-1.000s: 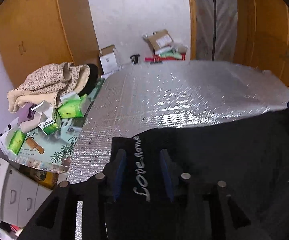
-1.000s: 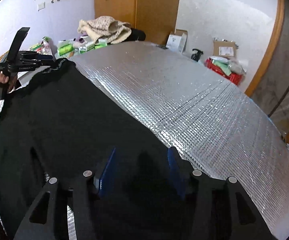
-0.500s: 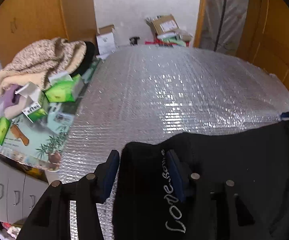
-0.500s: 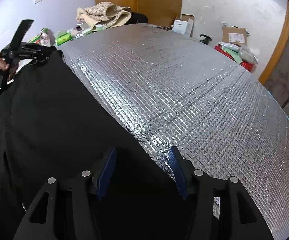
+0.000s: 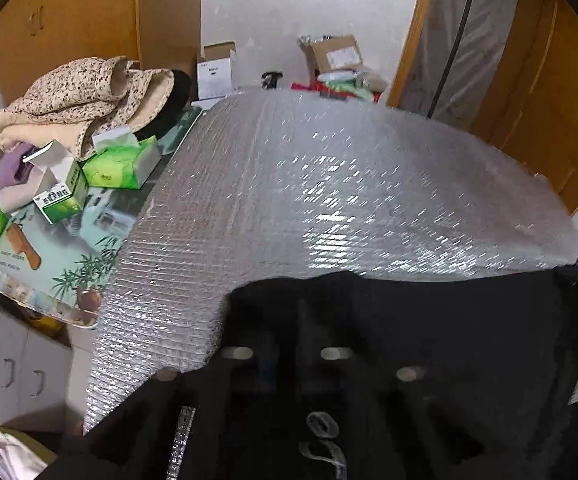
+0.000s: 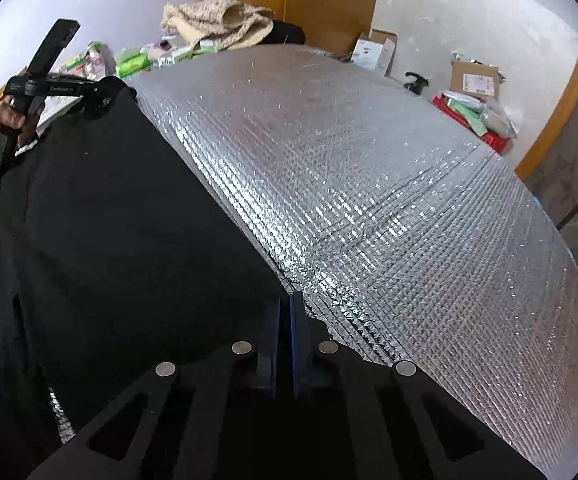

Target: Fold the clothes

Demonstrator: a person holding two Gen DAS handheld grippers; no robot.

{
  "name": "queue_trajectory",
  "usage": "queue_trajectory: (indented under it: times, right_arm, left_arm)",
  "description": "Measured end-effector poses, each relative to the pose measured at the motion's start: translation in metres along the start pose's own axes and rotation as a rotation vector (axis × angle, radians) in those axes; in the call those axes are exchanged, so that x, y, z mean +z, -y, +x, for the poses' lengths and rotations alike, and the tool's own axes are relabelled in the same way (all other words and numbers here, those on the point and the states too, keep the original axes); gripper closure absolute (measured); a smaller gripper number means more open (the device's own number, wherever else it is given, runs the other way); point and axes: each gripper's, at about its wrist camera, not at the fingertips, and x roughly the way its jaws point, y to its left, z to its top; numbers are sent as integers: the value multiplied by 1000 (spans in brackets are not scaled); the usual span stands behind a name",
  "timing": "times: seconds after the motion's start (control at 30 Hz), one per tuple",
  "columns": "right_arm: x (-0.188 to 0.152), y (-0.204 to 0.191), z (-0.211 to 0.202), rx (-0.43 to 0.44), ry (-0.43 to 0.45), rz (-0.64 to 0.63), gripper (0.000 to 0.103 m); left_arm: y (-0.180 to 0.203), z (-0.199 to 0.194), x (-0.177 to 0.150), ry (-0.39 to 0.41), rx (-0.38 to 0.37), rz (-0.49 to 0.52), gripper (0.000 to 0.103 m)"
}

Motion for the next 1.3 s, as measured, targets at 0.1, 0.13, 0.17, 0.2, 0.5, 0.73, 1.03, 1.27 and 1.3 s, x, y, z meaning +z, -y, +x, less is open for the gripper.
queue_trajectory:
  times: [0.1,0.13,0.17,0.2,0.5,0.73,1.03,1.27,1.3]
  right_arm:
    - [0,-5,-21,-10,41,2,99]
    - [-1,-7,-29,-15,56,0,99]
    - [-1,-11,-39,-20,72,-3,99]
    - [-2,-16,-49,-25,88,-7,99]
    - [-33,-81,-147,-61,229,-76,99]
    - [-79,-142,-181,-32,244,-116,99]
    - [-151,-198,-152,28,157,-17,99]
    - [-188,-210,-140,47,108,68,97]
    - [-191,-211,-142,43,112,77,95]
  left_arm:
    - [8,-27,2,72,7,9,98]
    - [11,-37,2,95,8,13,98]
    - [15,-49,1,122,8,17,98]
    - [18,-61,-1,149,8,21,98]
    - [24,-156,-49,338,-7,10,98]
    - [33,-200,-122,392,34,11,98]
    - [26,-206,-207,335,12,-90,96]
    - [18,-204,-255,290,-45,-223,90]
    - [19,-207,-260,294,-42,-234,90]
